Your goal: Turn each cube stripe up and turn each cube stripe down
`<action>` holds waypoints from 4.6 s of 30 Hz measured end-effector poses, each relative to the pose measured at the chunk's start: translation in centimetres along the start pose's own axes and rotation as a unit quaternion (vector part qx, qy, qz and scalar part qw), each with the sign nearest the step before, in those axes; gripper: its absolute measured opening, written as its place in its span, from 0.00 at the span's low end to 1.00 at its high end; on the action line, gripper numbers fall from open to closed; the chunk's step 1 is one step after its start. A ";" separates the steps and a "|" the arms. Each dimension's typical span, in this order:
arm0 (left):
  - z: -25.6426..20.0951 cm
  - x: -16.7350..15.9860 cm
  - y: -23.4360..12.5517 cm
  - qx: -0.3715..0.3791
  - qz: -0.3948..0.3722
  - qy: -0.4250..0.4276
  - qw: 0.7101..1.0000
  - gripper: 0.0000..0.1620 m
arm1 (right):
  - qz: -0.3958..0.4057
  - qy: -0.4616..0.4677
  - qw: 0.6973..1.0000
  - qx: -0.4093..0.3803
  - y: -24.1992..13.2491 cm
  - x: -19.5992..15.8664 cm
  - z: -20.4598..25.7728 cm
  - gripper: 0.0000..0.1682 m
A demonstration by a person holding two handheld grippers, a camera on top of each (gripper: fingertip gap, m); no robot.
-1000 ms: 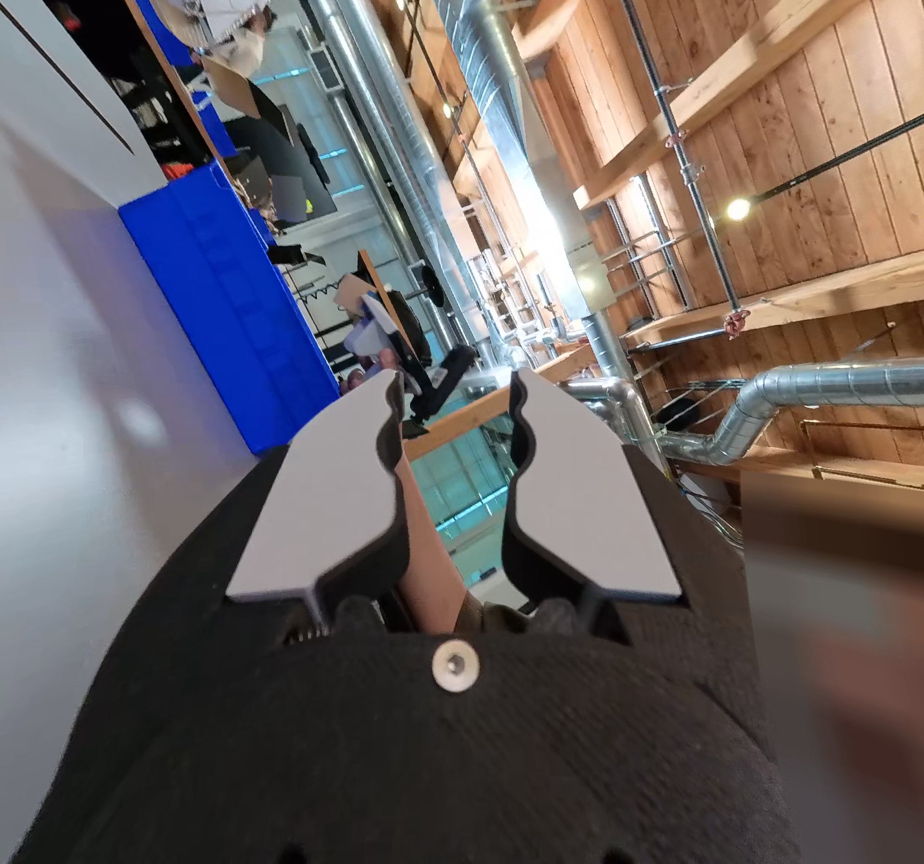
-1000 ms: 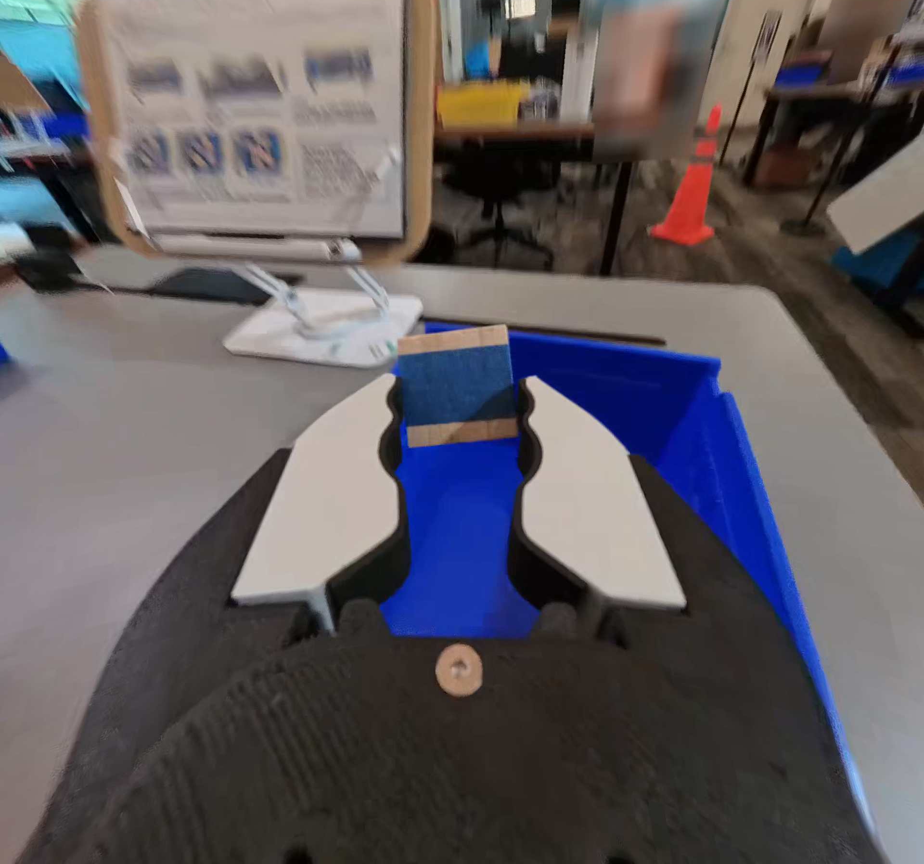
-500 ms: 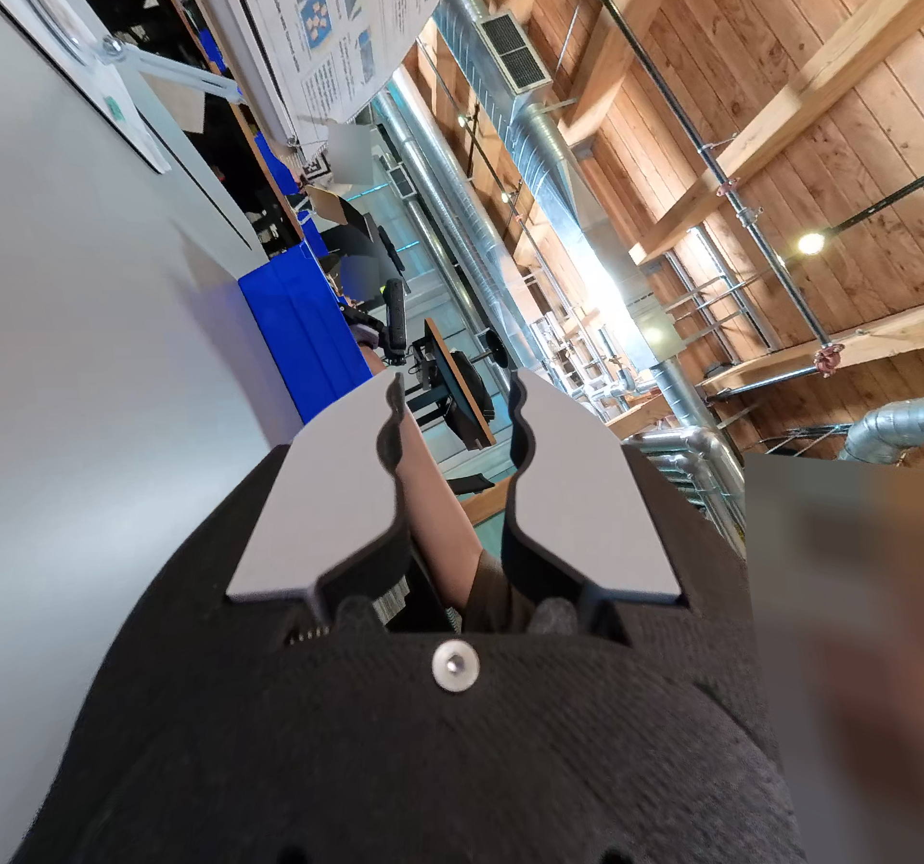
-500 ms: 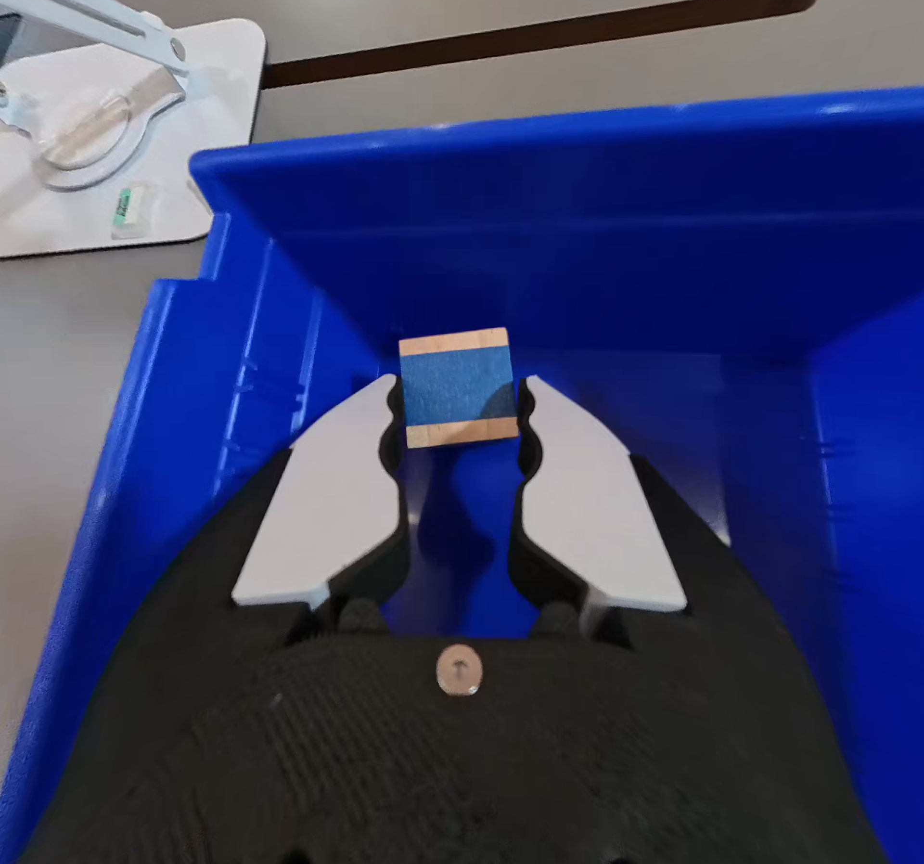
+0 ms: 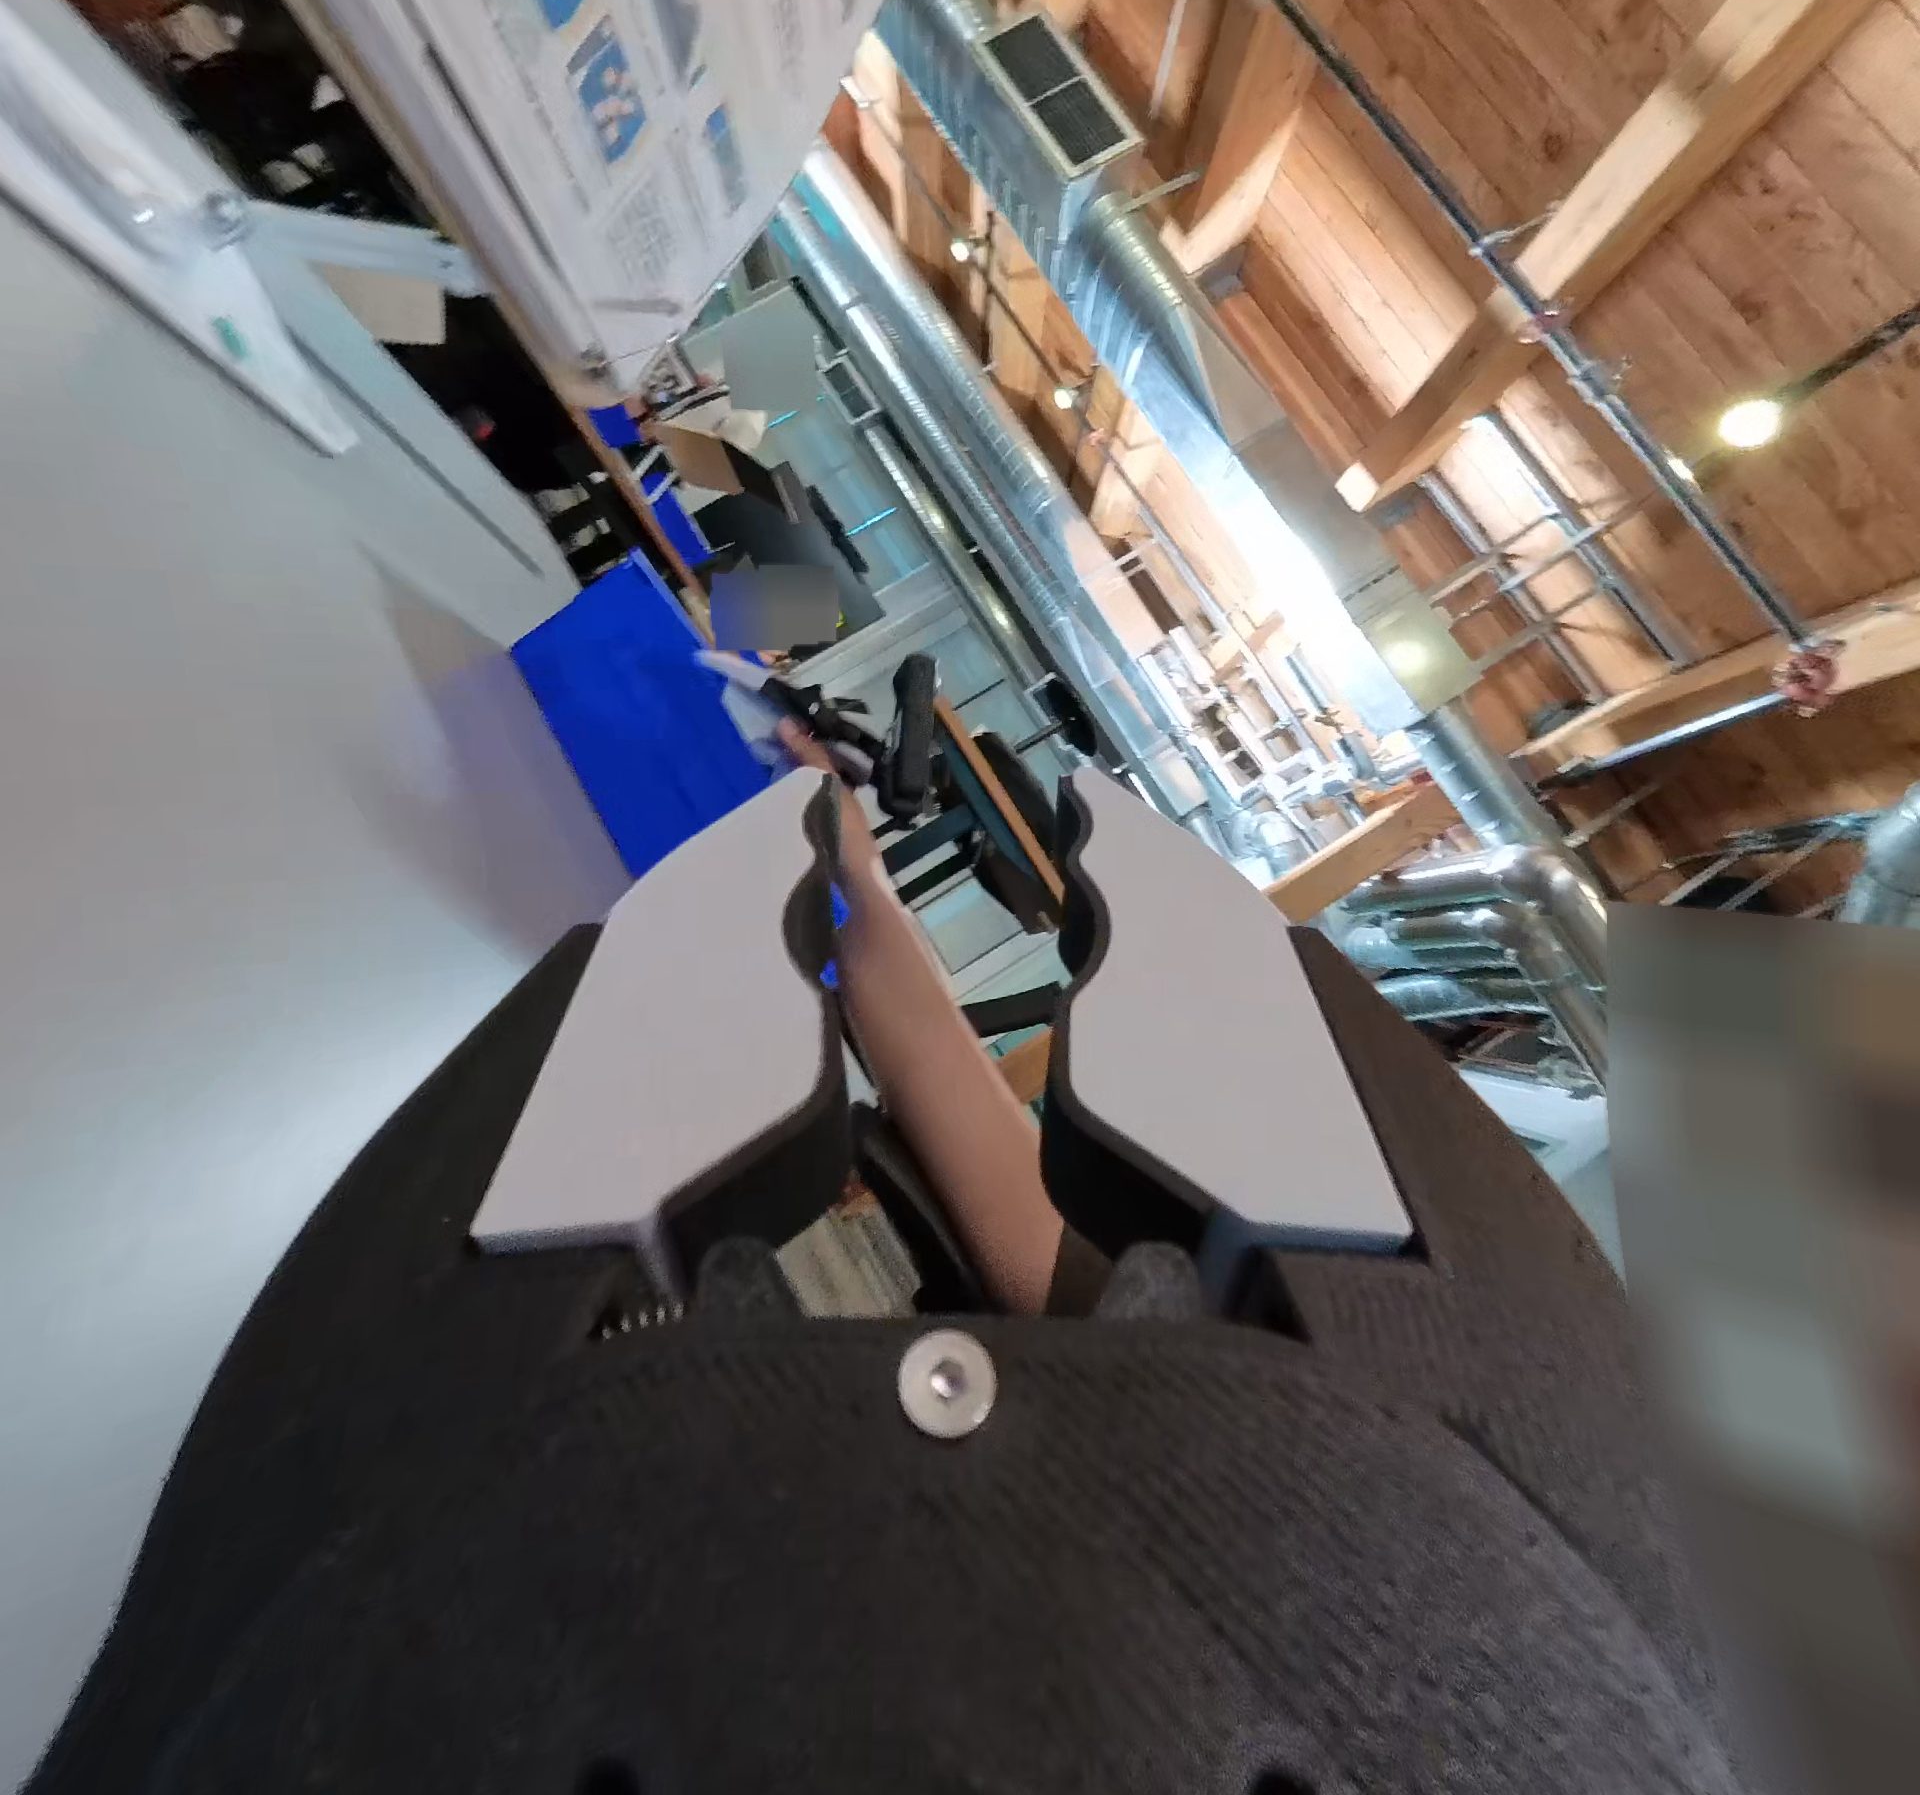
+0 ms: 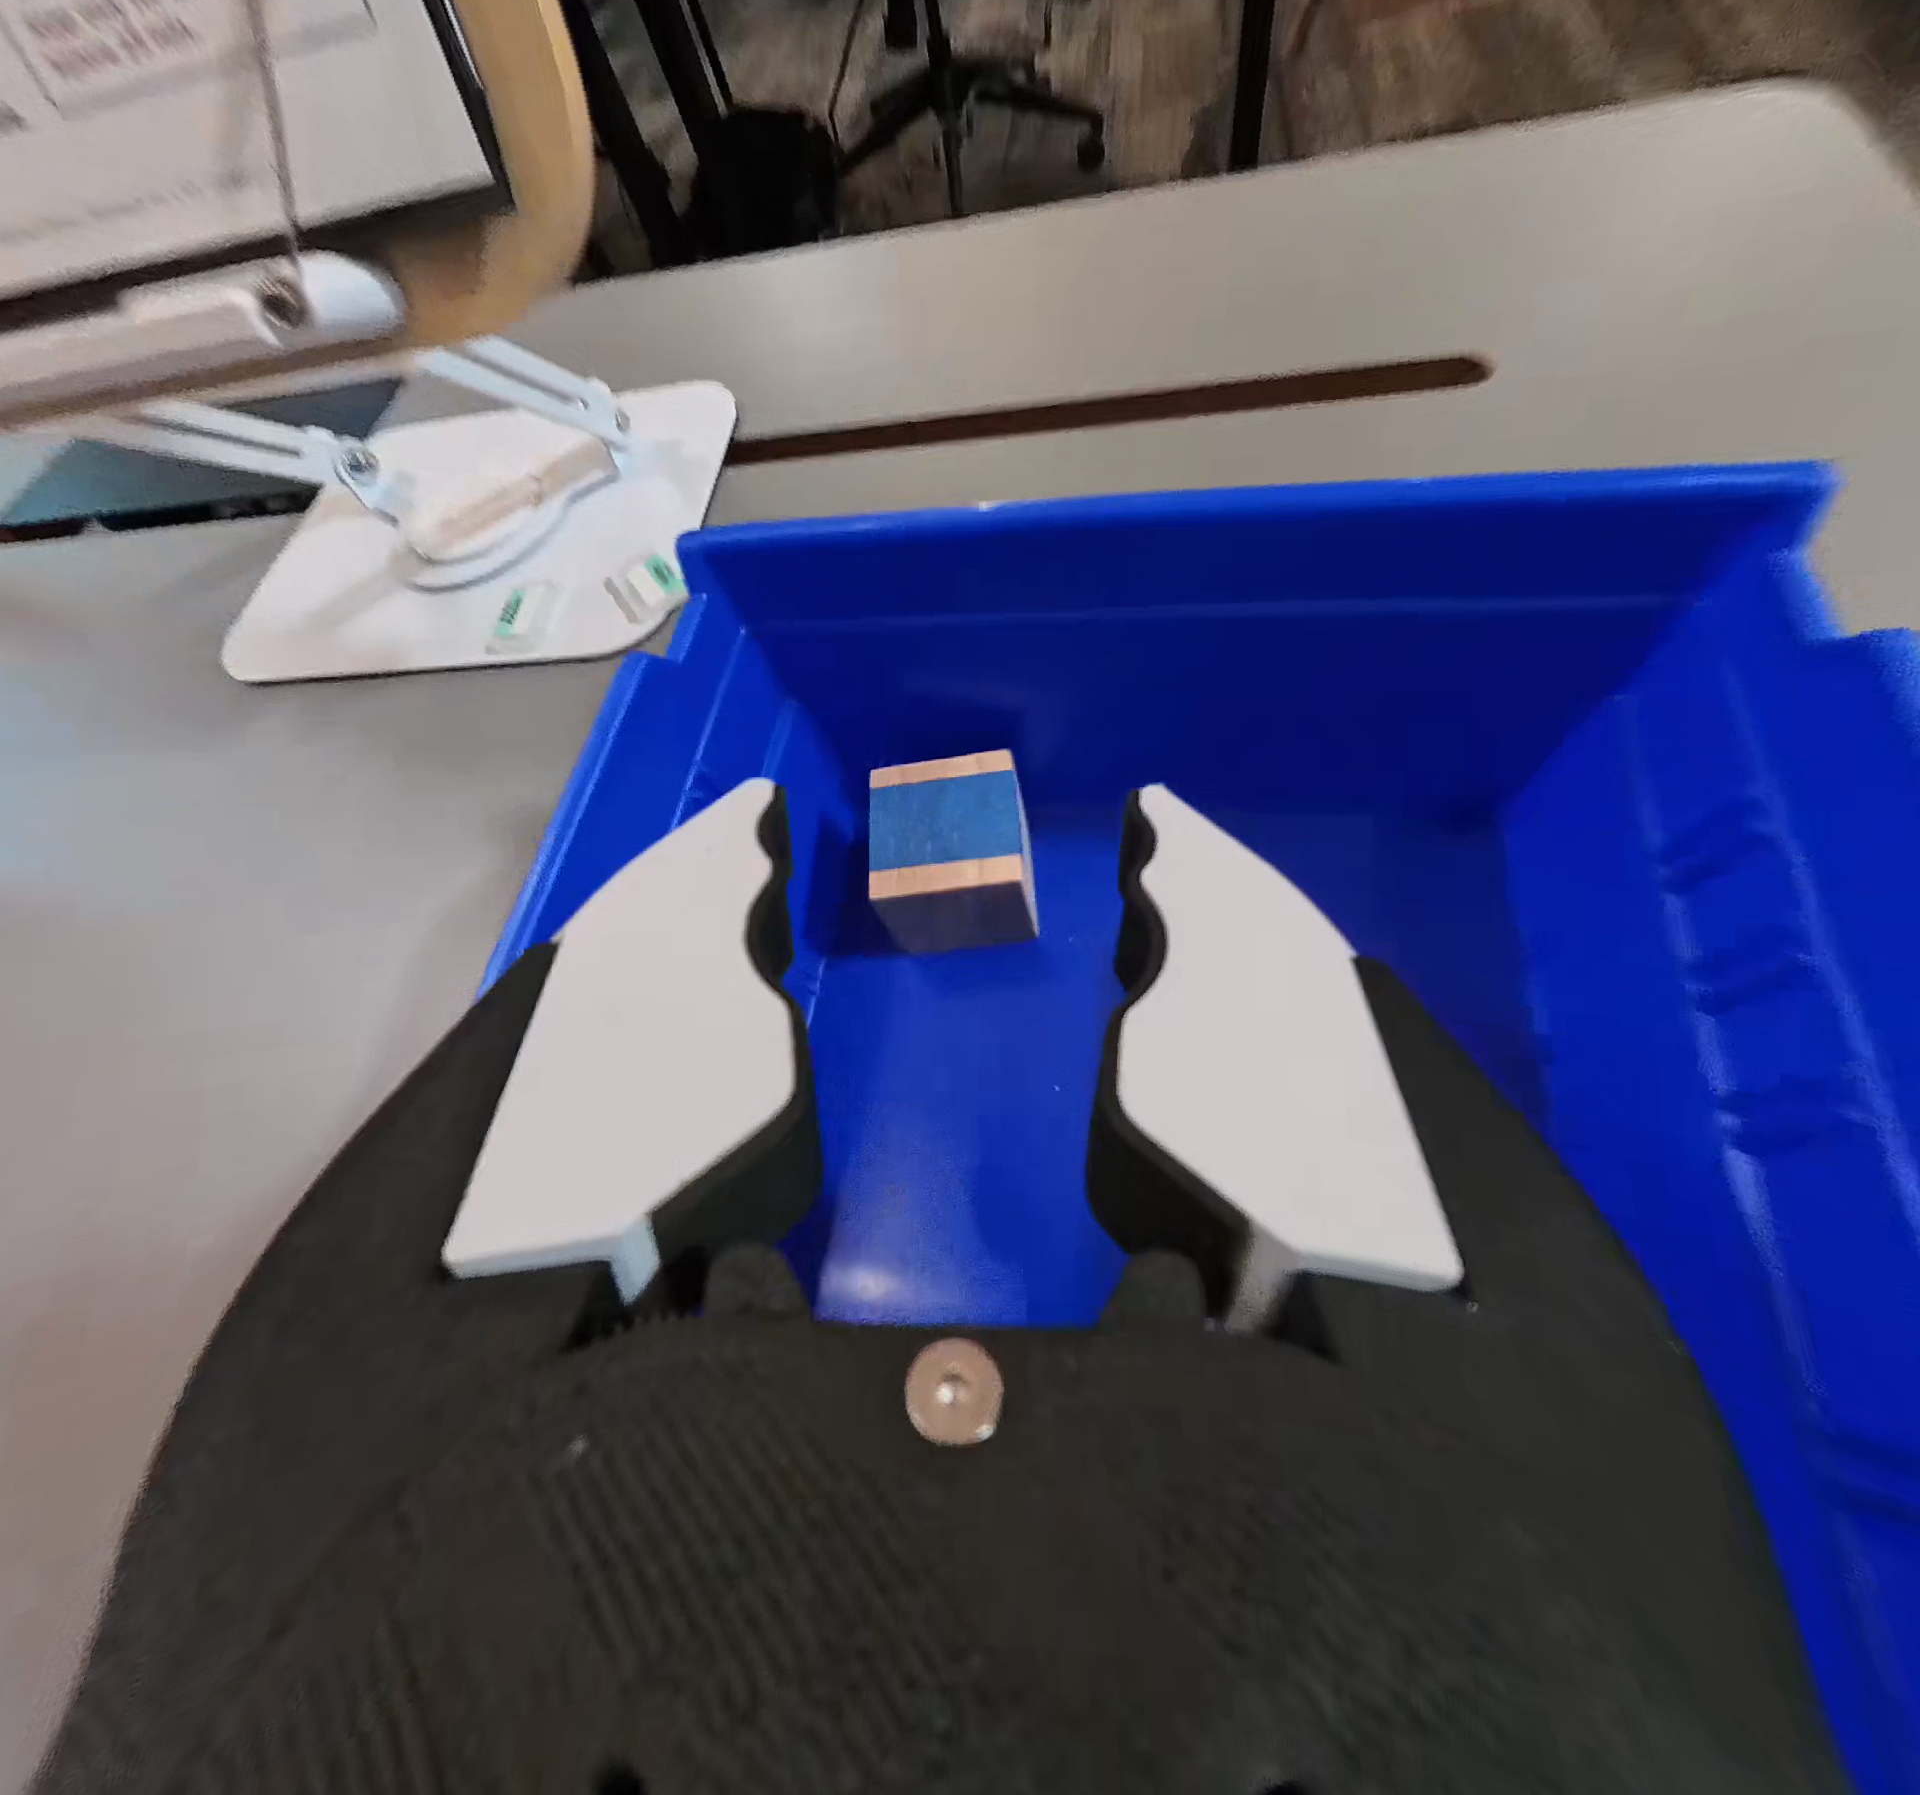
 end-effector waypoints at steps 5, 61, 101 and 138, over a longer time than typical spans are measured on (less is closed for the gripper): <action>-5.7 6.9 -0.7 -0.109 -0.077 0.036 0.990 0.25 | -0.120 0.023 0.993 0.002 -5.4 0.7 -1.9 0.33; -2.9 9.1 13.5 -0.080 0.150 0.140 0.975 0.38 | -0.364 -0.169 0.907 0.126 -22.4 -5.9 9.9 0.45; 6.2 -4.2 10.8 -0.121 0.228 -0.171 0.951 0.52 | -0.472 -0.362 0.797 0.108 -22.5 -6.4 13.0 0.28; 2.0 -2.4 0.5 0.020 0.146 -0.054 0.988 0.44 | 0.097 -0.480 0.850 0.195 1.2 -5.1 1.1 0.28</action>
Point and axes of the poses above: each gripper's, where its closed fingertips meet, y out along the fingers, x out of its top, z = x × y across the jaws, the point moved 8 cm from there along -y, back along the fingers, and after that the axes turned 15 degrees about -x, right-handed, at the moved point
